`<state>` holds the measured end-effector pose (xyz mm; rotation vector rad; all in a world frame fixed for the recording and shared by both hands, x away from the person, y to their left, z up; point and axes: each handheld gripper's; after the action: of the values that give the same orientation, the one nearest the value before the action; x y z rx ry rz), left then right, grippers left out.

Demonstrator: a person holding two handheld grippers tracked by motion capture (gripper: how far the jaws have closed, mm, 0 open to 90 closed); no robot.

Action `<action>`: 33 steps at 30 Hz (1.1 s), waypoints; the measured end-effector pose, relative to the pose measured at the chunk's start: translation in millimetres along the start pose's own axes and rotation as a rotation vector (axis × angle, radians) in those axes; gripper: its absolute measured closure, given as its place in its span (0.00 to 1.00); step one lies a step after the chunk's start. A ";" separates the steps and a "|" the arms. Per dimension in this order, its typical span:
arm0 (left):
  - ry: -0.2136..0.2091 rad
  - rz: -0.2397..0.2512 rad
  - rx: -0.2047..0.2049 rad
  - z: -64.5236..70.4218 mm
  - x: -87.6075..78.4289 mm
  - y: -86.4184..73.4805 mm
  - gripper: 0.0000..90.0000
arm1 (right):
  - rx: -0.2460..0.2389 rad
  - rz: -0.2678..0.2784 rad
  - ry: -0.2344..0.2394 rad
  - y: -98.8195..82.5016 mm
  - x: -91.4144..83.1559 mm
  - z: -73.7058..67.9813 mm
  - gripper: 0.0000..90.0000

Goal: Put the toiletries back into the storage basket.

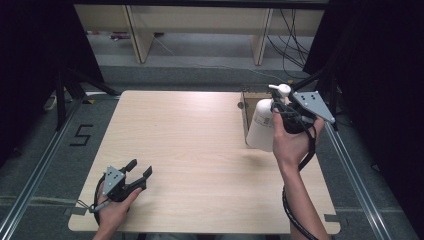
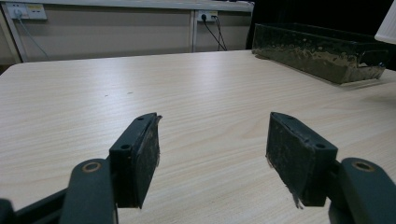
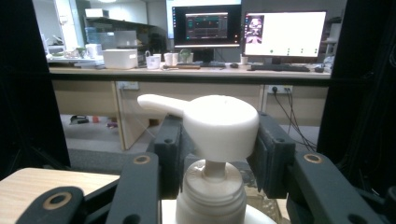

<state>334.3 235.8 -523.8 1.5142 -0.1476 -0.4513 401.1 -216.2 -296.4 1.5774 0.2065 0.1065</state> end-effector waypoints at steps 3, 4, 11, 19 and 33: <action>-0.006 0.012 -0.006 -0.1 1.0 -0.5 0.38 | 0.006 0.003 -0.008 2.7 -0.8 4.3 0.67; -0.005 0.008 -0.006 -0.1 0.7 -0.3 0.38 | 0.009 0.012 -0.014 3.7 -0.8 5.8 0.67; 0.000 -0.003 -0.004 0.3 0.2 0.0 0.38 | 0.000 0.019 -0.039 10.1 -0.4 16.1 0.67; 0.002 -0.003 -0.007 0.1 0.2 -0.1 0.38 | -0.004 0.016 -0.064 18.2 3.2 28.1 0.67; -0.006 0.015 -0.010 -0.7 1.8 -0.6 0.38 | -0.020 0.033 -0.087 35.6 15.2 45.3 0.67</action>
<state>336.1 235.8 -524.7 1.5007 -0.1607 -0.4445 427.1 -257.8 -262.7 1.5626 0.1111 0.0656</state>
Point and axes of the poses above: each handheld gripper's, and its own axes: x roughly forward along the jaws, y roughly out of its top, z roughly to its right, and after that the axes turned 4 degrees about y, right-handed
